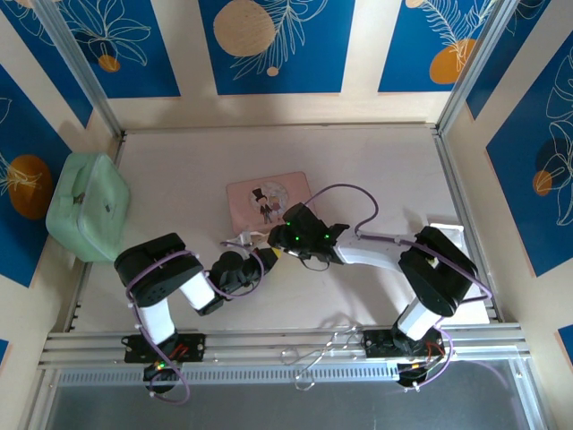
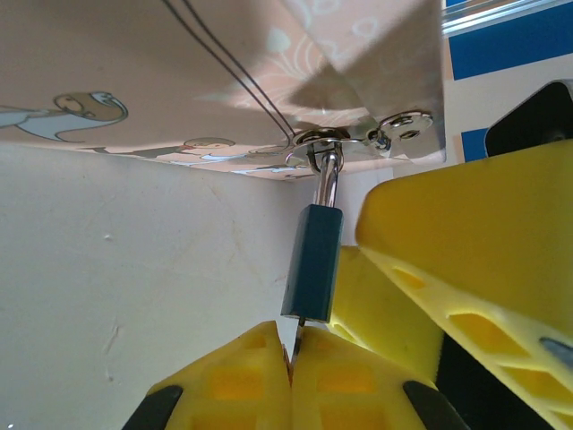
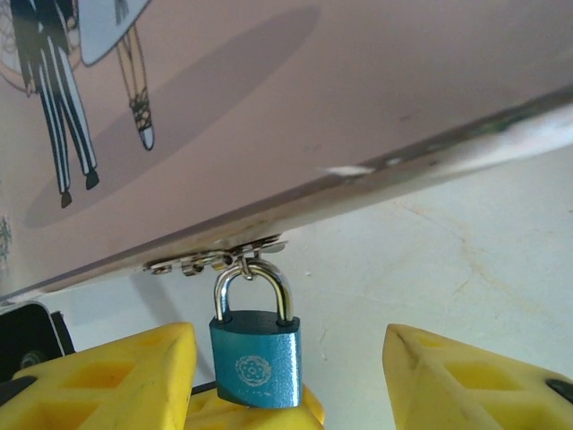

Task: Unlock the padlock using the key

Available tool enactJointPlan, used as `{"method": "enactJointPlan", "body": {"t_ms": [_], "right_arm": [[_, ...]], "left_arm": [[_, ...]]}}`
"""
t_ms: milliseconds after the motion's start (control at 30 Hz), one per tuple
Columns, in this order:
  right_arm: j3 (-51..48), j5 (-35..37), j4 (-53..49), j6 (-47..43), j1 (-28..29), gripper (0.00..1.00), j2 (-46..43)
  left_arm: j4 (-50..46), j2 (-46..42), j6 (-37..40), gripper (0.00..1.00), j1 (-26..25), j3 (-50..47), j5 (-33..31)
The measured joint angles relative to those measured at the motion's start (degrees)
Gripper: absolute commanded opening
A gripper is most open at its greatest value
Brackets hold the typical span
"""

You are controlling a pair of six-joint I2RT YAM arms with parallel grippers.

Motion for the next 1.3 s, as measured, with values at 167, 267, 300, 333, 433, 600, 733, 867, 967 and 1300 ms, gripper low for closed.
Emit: {"method": "enactJointPlan", "body": {"t_ms": [167, 267, 300, 333, 433, 600, 733, 867, 967, 1300], "right_arm": [[1.7, -1.7, -0.5, -1.1, -0.1, 0.55, 1.2], [3.3, -2.5, -1.4, -1.9, -0.1, 0.53, 2.4], [3.9, -2.6, -1.6, -2.1, -0.1, 0.52, 2.8], [4.3, -2.7, -1.8, -2.1, -0.1, 0.51, 3.2], [5.0, -3.0, -2.6, -2.4, -0.1, 0.46, 4.1], [5.3, -3.0, -3.8, -2.7, -0.1, 0.34, 4.5], [5.6, -3.0, -4.9, -2.6, -0.1, 0.25, 4.5], [6.1, -2.9, -5.8, -2.6, 0.0, 0.19, 4.6], [7.0, -2.8, -7.2, -2.7, 0.0, 0.17, 4.9], [11.6, -2.1, -13.2, -2.3, 0.3, 0.15, 6.1]], "left_arm": [[0.0, 0.0, 0.0, 0.0, 0.0, 0.0, 0.1], [0.0, 0.0, 0.0, 0.0, 0.0, 0.0, 0.2], [0.0, 0.0, 0.0, 0.0, 0.0, 0.0, 0.3], [0.0, 0.0, 0.0, 0.0, 0.0, 0.0, 0.3], [0.0, 0.0, 0.0, 0.0, 0.0, 0.0, 0.3], [0.0, 0.0, 0.0, 0.0, 0.0, 0.0, 0.6], [0.0, 0.0, 0.0, 0.0, 0.0, 0.0, 0.7], [-0.1, 0.0, 0.0, 0.0, 0.0, -0.1, 0.8], [0.0, 0.0, 0.2, 0.25, 0.0, -0.1, 0.8], [-1.0, -2.4, 3.4, 0.61, 0.0, -2.3, 0.5]]}}
